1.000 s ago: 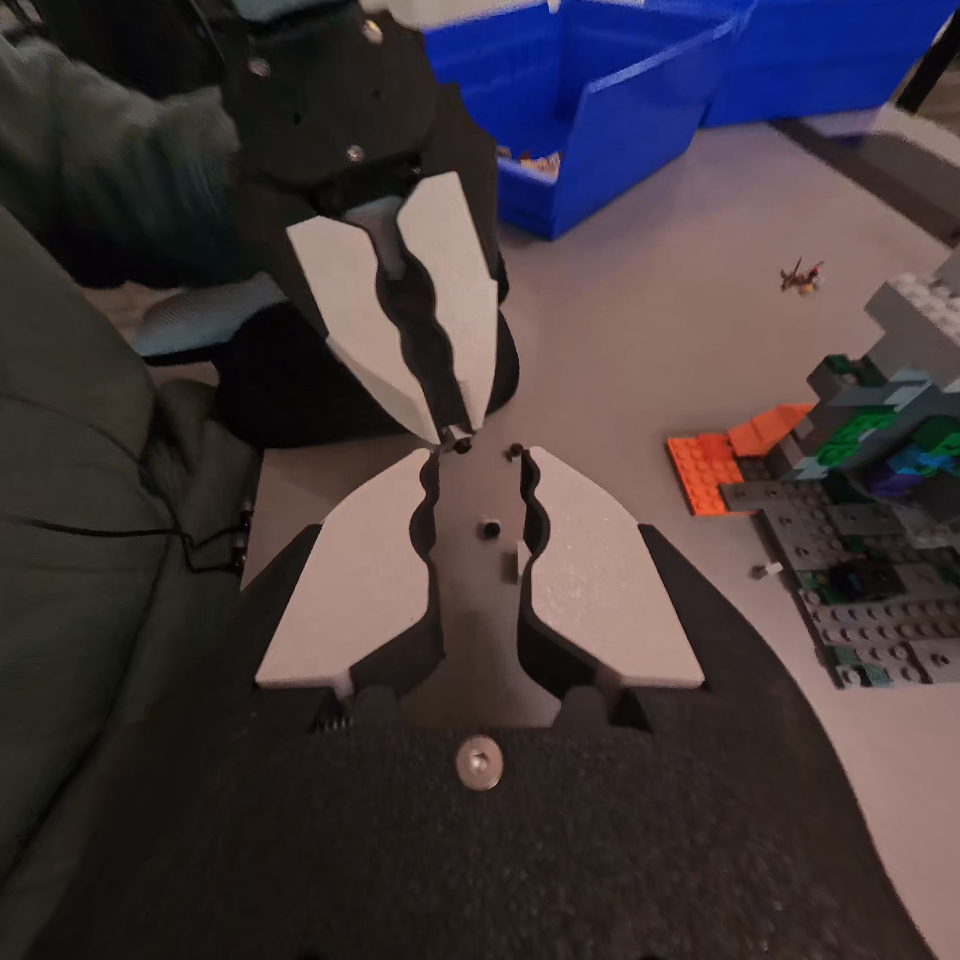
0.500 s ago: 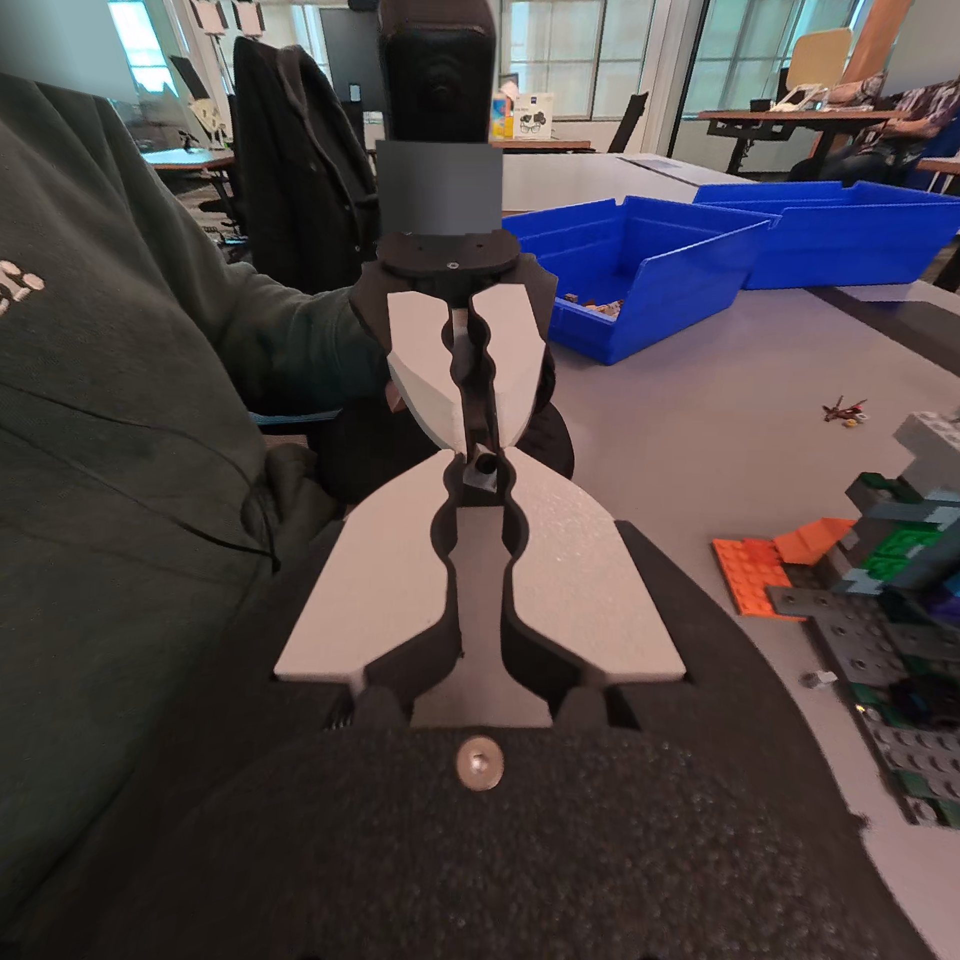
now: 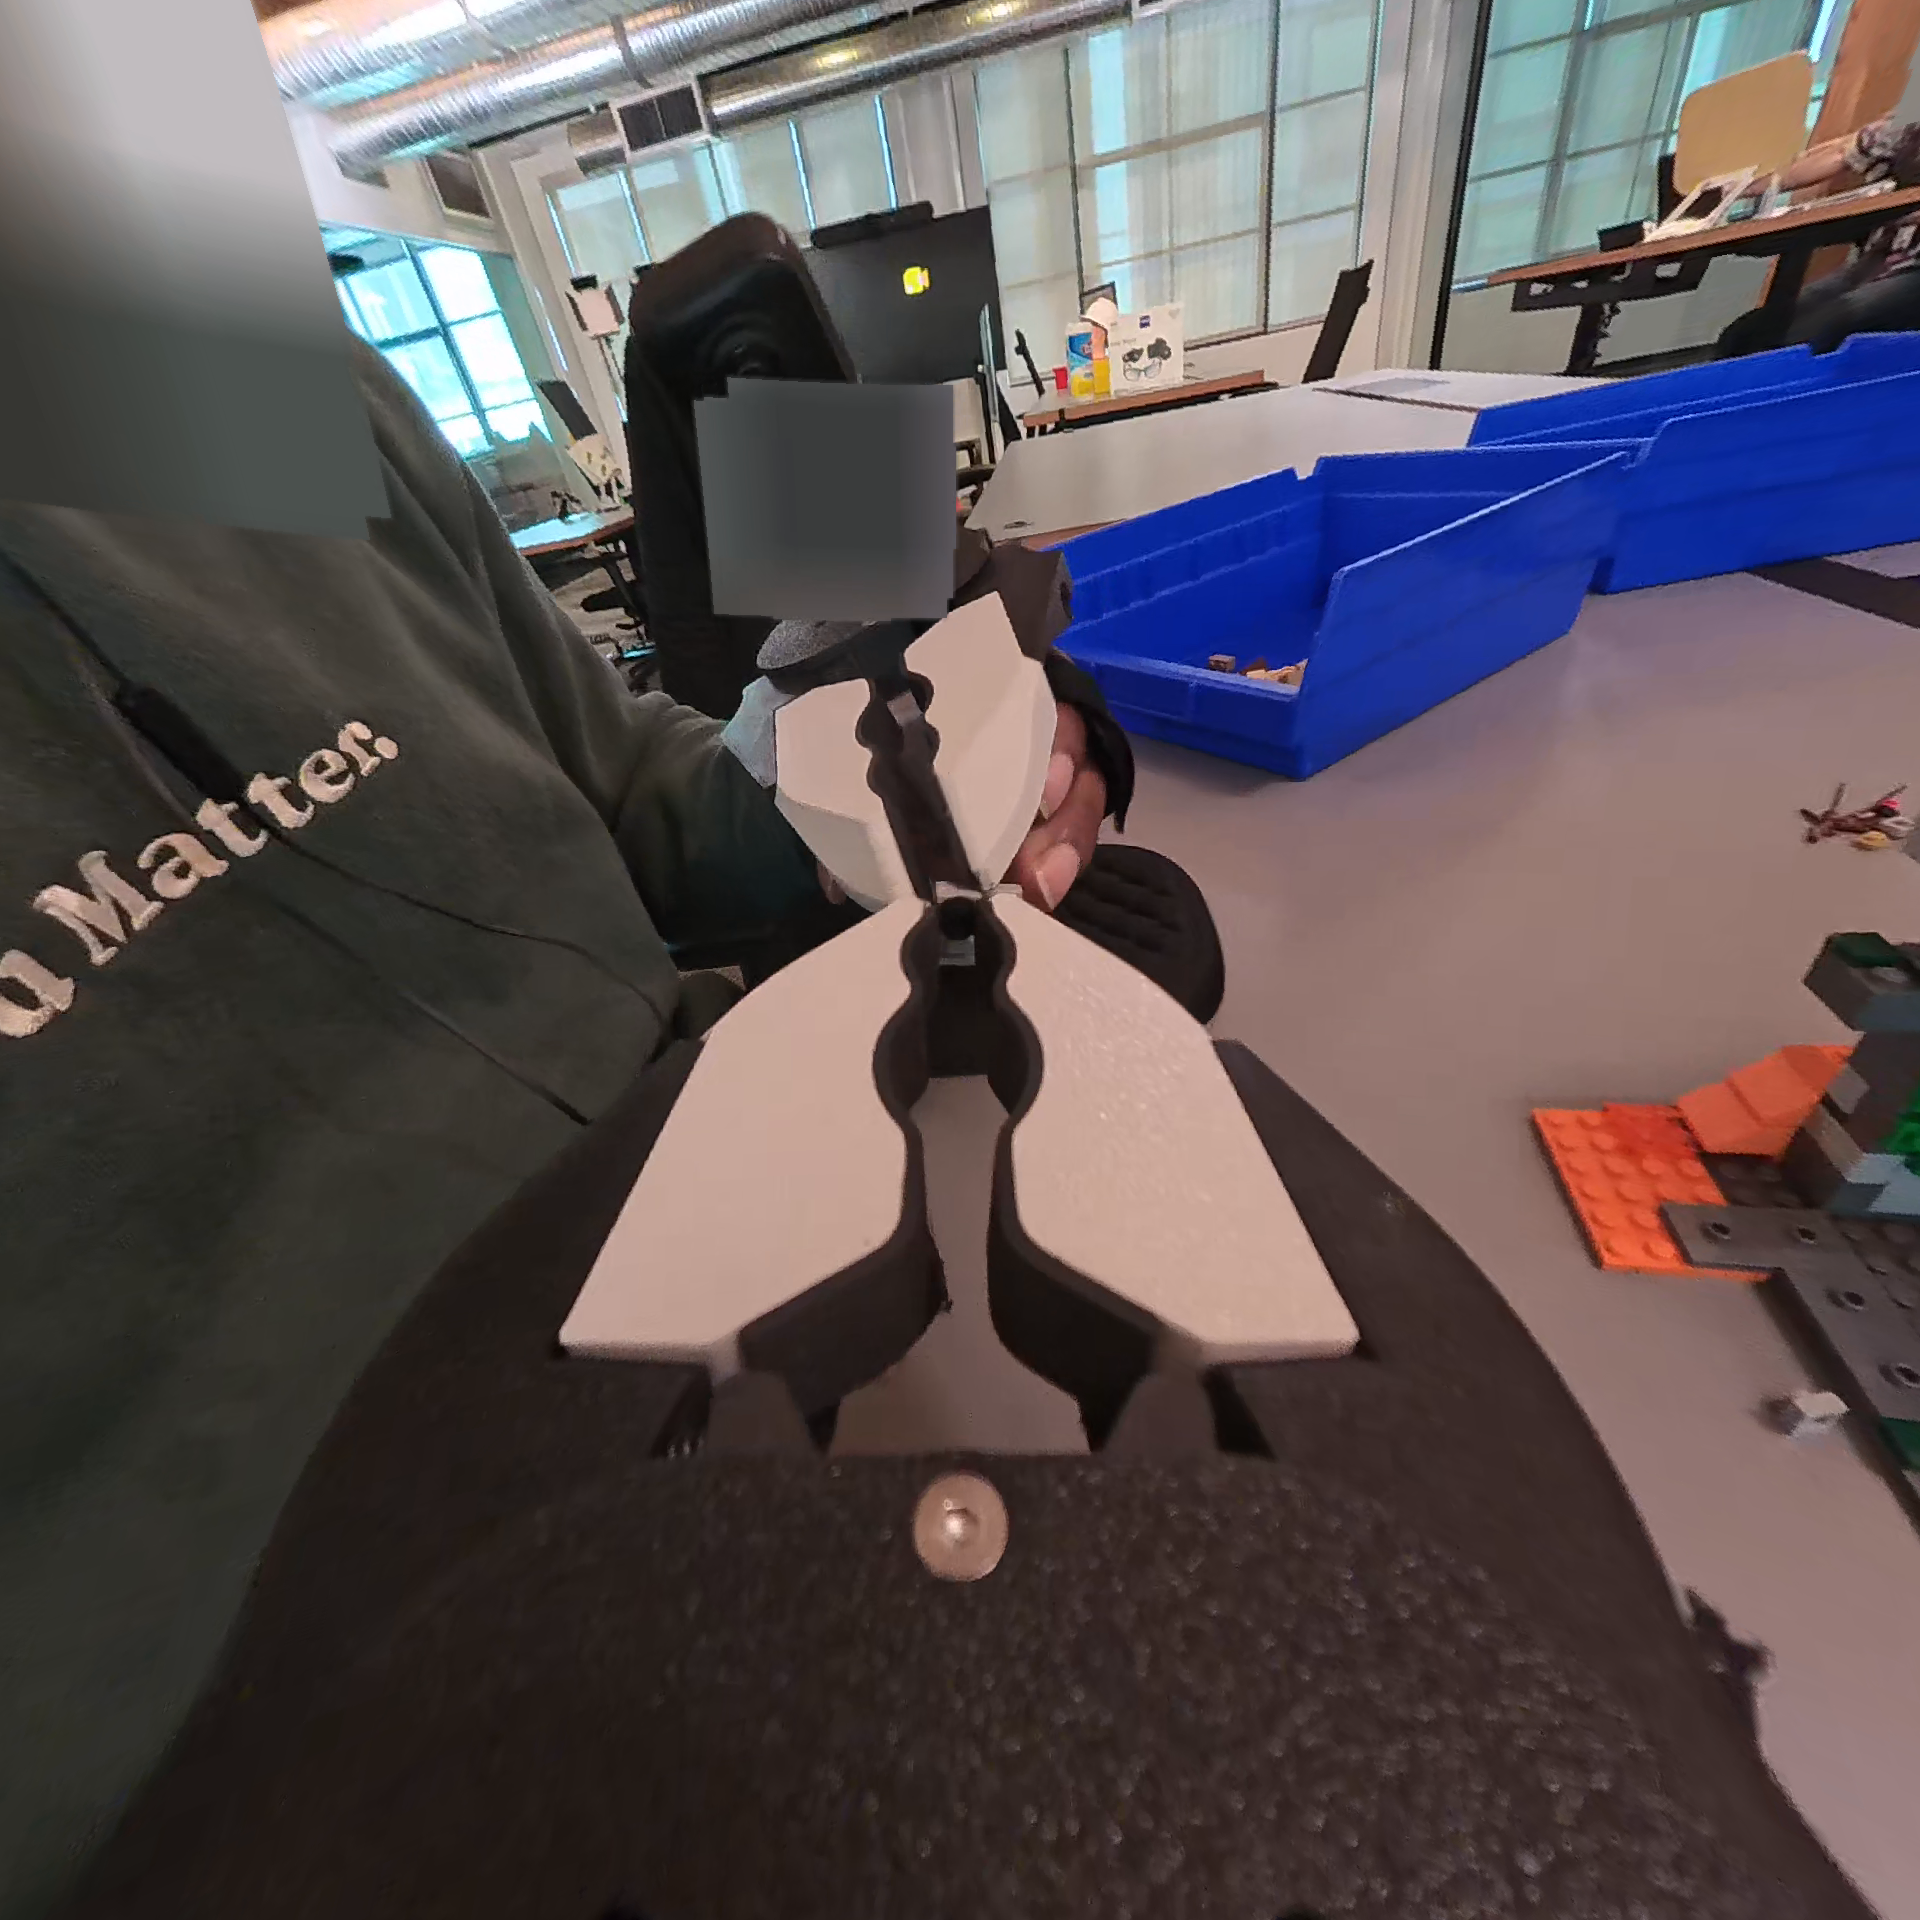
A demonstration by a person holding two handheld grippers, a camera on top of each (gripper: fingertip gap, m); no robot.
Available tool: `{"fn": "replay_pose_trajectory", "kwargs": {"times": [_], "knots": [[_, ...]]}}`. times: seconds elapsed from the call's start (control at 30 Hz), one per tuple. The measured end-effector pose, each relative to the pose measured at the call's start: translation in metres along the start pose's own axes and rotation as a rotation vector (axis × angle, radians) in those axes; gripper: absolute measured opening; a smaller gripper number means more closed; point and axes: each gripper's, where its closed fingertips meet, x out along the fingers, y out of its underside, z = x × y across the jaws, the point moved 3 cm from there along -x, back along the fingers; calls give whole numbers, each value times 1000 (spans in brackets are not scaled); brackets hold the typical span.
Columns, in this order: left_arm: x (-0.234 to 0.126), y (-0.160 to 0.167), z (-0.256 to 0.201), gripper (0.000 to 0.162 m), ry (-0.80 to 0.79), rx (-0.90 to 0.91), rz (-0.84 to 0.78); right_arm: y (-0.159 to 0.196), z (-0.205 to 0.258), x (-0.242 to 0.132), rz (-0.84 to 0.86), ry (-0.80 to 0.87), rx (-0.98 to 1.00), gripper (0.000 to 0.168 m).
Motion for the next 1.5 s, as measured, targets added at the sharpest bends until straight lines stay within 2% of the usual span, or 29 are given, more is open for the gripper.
{"fn": "replay_pose_trajectory", "kwargs": {"times": [0.1, 0.27, 0.43, 0.57, 0.7, 0.77, 0.83, 1.17, 1.33, 1.5], "knots": [[1, 0, 5, 18, -55, 53, 0, -4, -4, -3, -33, -3, 40, 6], [10, 9, 9, 39, -112, 159, 93, -8, -9, -5, -76, -2, 92, 5], [14, 9, 15, 23, -204, 310, 137, -6, -12, 1, -56, 3, 127, 5], [13, 13, 16, 22, -211, 289, 158, -3, -15, 1, -43, 6, 159, 5], [13, 16, 16, 21, -177, 177, 141, -1, -17, -1, -38, 6, 173, 4], [8, 18, 23, 21, -191, 106, 129, -7, -19, -8, -89, 4, 186, 4], [1, 20, 27, 21, -179, 41, 106, -4, -25, -15, -69, 49, 165, 4], [12, 45, 23, 23, -139, 28, 243, 2, -25, -9, -28, 74, 130, 4], [10, 37, 24, 26, -151, 43, 200, 4, -26, -8, -14, 78, 135, 4], [12, 27, 18, 27, -179, 162, 166, 6, -25, -5, 8, 72, 137, 4]]}}
